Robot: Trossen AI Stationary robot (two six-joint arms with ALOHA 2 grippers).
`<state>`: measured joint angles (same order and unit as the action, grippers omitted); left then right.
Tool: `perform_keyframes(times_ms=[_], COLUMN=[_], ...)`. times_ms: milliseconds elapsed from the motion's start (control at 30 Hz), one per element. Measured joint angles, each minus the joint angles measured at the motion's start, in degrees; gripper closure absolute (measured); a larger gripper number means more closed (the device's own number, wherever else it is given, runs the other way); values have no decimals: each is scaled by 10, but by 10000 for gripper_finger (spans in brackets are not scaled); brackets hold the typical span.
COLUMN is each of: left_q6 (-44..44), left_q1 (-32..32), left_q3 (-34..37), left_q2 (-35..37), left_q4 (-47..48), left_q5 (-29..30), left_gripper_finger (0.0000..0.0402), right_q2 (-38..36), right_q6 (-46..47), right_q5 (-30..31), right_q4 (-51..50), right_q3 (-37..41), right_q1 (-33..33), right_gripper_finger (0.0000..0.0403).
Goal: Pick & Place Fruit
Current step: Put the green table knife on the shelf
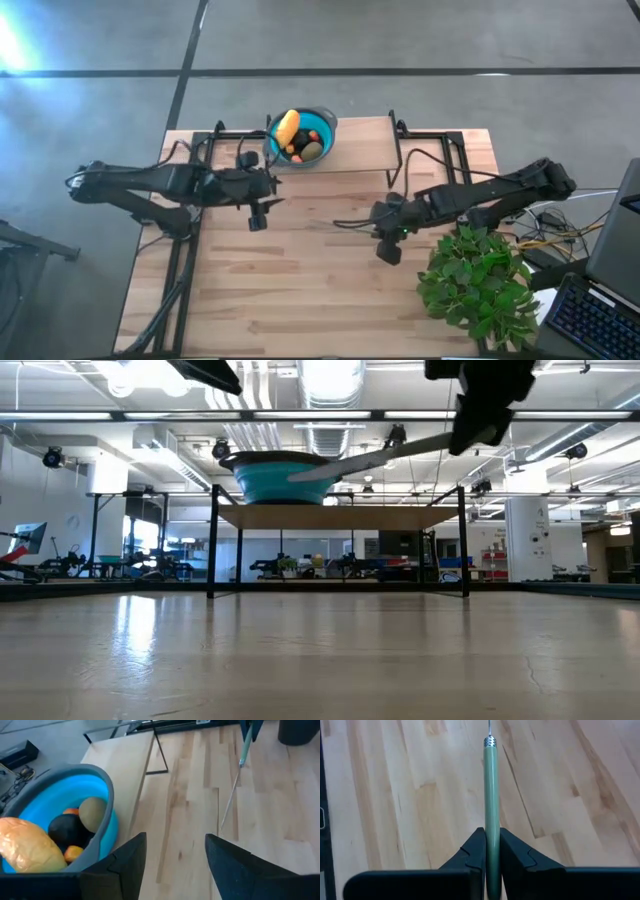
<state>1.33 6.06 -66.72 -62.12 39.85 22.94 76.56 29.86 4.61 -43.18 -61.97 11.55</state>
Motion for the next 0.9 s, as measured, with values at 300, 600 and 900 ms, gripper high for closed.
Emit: perform_keyframes(times_ms=[300,600,900], left_q6=[-10,-13,3], left_q1=[-4,-4,-12], left_q3=[4,4,4], left_q2=[20,23,43], left_q4=[1,1,1], left_q5=[9,52,72], left_gripper_finger=[195,195,195], right_q2=[-113,-170,-180], right_q6=[51,115,140], right_q5=[18,75,79], right_q4=[144,190,246], right_q3=[141,195,202], right_q1=[-5,-11,-17], right_gripper_finger=[374,374,374])
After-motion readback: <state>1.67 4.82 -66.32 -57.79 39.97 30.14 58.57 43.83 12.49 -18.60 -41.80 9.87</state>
